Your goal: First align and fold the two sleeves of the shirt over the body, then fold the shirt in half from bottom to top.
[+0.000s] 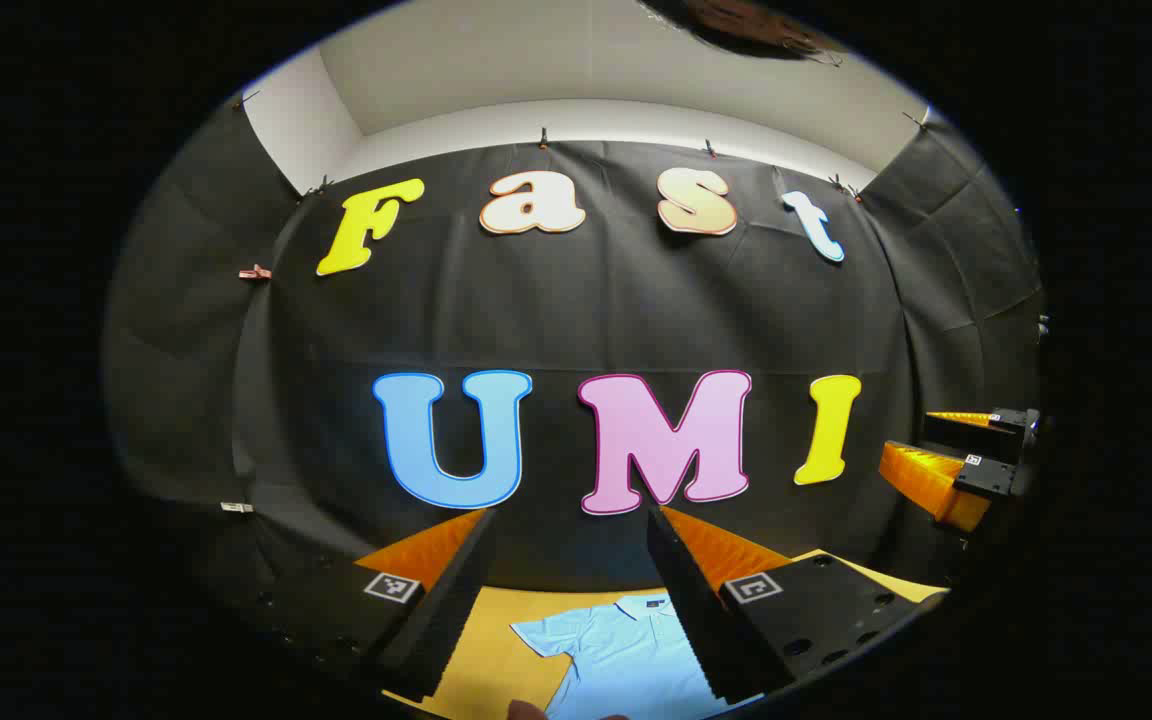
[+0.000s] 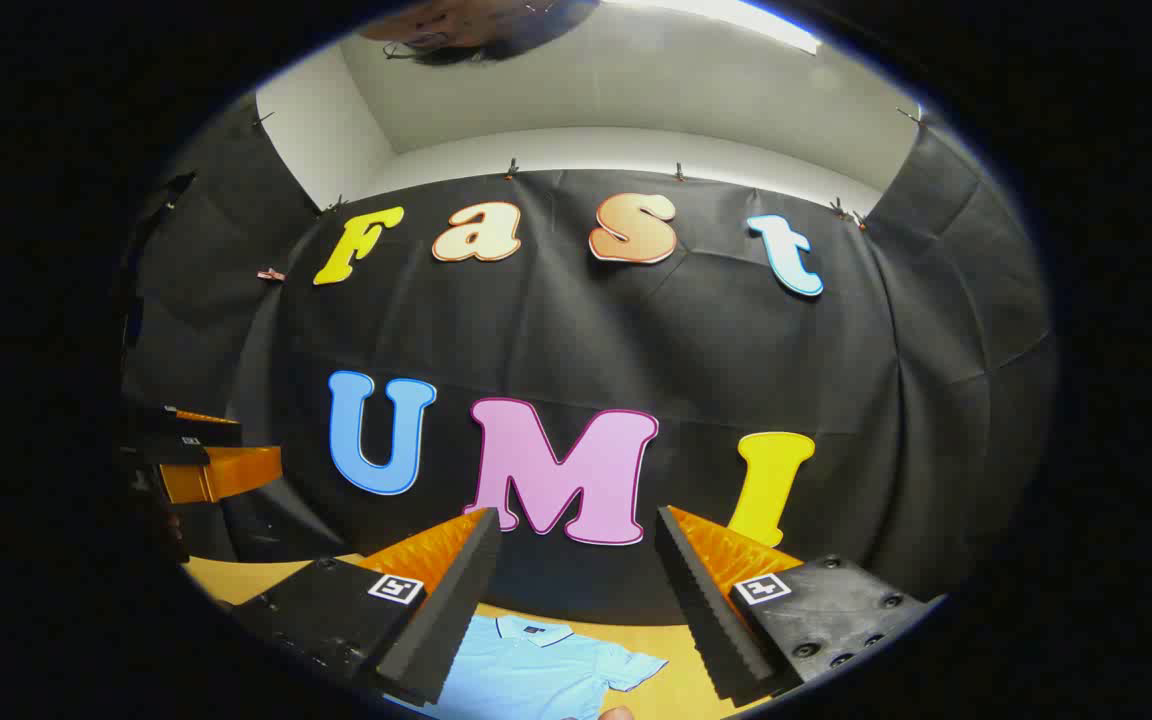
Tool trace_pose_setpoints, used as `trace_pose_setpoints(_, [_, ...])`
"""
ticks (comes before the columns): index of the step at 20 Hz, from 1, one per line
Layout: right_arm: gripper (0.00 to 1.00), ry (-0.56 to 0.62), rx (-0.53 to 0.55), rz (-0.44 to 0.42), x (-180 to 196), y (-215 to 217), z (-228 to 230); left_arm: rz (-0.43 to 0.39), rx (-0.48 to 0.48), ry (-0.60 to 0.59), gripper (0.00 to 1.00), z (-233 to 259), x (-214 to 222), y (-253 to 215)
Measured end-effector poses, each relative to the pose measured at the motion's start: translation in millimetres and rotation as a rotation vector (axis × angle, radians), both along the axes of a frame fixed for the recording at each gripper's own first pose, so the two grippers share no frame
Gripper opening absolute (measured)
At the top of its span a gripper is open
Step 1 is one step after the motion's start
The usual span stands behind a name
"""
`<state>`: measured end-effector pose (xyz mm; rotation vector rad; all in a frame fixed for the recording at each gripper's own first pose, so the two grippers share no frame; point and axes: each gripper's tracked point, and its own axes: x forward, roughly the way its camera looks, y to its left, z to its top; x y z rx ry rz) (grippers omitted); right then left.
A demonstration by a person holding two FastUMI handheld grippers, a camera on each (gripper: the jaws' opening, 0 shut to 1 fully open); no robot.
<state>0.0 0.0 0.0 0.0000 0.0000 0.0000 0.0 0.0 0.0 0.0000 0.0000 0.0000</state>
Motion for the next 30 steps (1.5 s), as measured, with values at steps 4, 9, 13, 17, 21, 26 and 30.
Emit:
trace_pose_setpoints(4, [0.96, -0.018, -0.016, -0.002, -7.7, 6.3, 11.4, -0.015, -0.023, -0.01, 0.95, 1.3, -2.5, 1.4])
trace_pose_setpoints(9, [0.96, -0.003, -0.029, 0.007, -9.9, 16.4, 7.2, -0.016, -0.018, 0.003, 0.95, -4.7, -0.2, -0.9])
trace_pose_setpoints(13, [0.96, 0.046, -0.022, -0.014, -7.4, 9.5, -7.1, -0.007, -0.018, 0.026, 0.95, -11.7, 3.9, -1.2])
trace_pose_setpoints(17, [0.96, 0.088, 0.004, -0.042, -5.3, 0.8, -20.7, -0.007, -0.03, 0.033, 0.95, -16.5, 6.3, -1.2])
trace_pose_setpoints(21, [0.96, 0.13, -0.004, -0.031, 1.2, 1.1, -38.4, -0.002, -0.031, 0.048, 0.95, -27.5, 16.4, -2.5])
trace_pose_setpoints(26, [0.96, 0.338, 0.039, -0.05, 56.6, -23.7, -108.9, 0.024, -0.039, 0.016, 0.95, -40.2, 43.2, -4.8])
trace_pose_setpoints(30, [0.97, 0.604, 0.201, -0.105, 102.2, -67.2, -231.8, 0.052, -0.041, 0.064, 0.95, -75.9, 59.8, -9.0])
